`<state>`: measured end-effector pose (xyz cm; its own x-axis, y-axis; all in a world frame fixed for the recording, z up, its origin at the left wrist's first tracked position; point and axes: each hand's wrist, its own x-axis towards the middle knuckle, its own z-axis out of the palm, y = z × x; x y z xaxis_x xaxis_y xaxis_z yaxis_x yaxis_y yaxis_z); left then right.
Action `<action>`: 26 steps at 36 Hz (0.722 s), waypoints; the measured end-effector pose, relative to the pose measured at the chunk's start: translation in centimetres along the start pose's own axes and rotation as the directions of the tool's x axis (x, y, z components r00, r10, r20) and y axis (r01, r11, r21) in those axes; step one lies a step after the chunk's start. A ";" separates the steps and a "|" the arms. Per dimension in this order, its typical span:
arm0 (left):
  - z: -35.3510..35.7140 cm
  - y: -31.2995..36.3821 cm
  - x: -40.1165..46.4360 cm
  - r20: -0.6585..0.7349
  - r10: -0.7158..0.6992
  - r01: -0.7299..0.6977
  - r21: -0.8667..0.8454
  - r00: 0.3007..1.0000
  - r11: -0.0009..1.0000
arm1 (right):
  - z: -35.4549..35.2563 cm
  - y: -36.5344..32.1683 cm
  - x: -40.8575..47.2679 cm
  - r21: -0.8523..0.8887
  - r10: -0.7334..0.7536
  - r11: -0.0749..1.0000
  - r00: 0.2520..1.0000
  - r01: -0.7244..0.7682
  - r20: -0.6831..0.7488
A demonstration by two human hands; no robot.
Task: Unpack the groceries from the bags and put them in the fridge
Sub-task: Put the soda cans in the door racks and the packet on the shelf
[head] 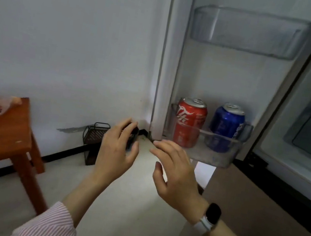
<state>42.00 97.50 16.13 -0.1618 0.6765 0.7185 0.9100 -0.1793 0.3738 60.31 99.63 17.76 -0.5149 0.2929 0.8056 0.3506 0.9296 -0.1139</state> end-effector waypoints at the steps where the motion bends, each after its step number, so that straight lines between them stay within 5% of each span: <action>1: -0.4 -2.1 -1.3 0.044 -0.051 0.049 0.053 0.998 0.997 | 1.7 -0.7 -0.1 0.020 0.045 0.999 0.995 -0.047 0.088; 6: -5.4 -12.2 -9.0 0.178 -0.360 0.302 0.288 0.916 0.909 | 12.3 -4.5 0.2 0.005 0.255 0.957 0.845 -0.292 0.469; 12: -15.1 -20.9 -16.5 0.122 -0.662 0.553 0.451 0.740 0.701 | 24.6 -11.7 2.0 0.071 0.125 0.969 0.722 -0.235 0.681; 21: -24.8 -32.0 -22.7 -0.113 -0.859 0.766 0.521 0.499 0.376 | 40.0 -21.4 7.0 0.248 -0.122 0.960 0.601 -0.131 0.790; 26: -26.7 -40.7 -22.8 -0.147 -0.871 0.784 0.523 0.469 0.334 | 49.8 -24.2 11.1 0.323 -0.179 0.933 0.575 -0.157 0.799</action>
<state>-1.56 70.30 0.14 -0.9245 0.3686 0.0970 0.3766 0.8444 0.3811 7.11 91.60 0.51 -0.9834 0.1802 0.0190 0.1556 0.8937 -0.4209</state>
